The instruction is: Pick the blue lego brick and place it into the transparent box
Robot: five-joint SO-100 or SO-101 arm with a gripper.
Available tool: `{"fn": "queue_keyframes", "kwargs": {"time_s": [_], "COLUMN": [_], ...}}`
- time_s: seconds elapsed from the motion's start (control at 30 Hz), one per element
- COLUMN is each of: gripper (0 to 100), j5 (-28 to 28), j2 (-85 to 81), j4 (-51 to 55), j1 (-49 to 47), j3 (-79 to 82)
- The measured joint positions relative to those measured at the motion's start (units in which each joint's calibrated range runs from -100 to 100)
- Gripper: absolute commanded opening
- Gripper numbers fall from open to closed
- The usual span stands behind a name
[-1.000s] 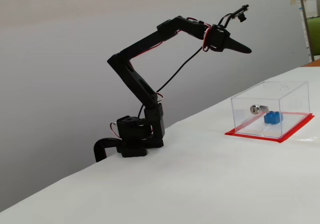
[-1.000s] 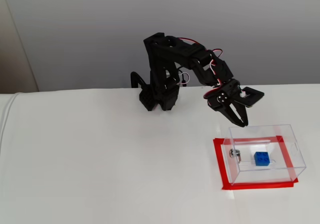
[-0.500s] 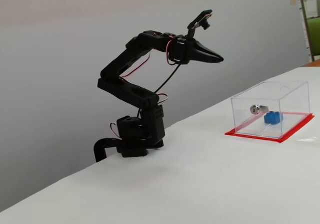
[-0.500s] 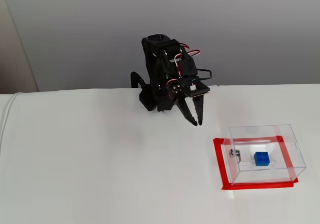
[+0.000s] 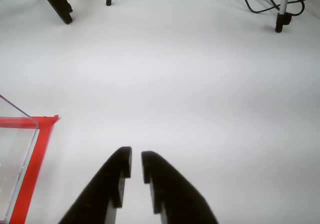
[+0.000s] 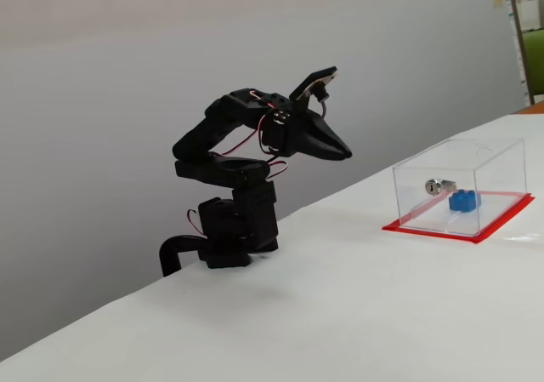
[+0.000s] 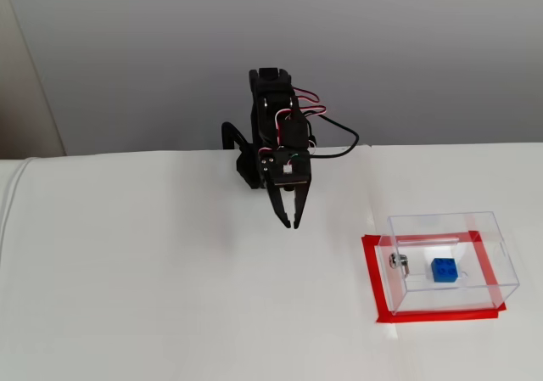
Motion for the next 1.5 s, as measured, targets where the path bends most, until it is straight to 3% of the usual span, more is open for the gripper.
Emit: {"fn": "queue_keyframes", "kwargs": {"time_s": [0.43,0.6,0.83,1.27,1.5], "gripper": [2,2,2,2,2], "j5": [0.20,0.59,0.49,2.10,3.96], "j2": [-15.73,-15.81,-15.90,-15.90,-15.90], "j4": [-4.28,-13.97,-15.51,1.11,2.74], "j1": [2.88,5.34,11.00,10.58,10.47], "j3": [26.83,31.86,32.30,32.30,32.39]}}
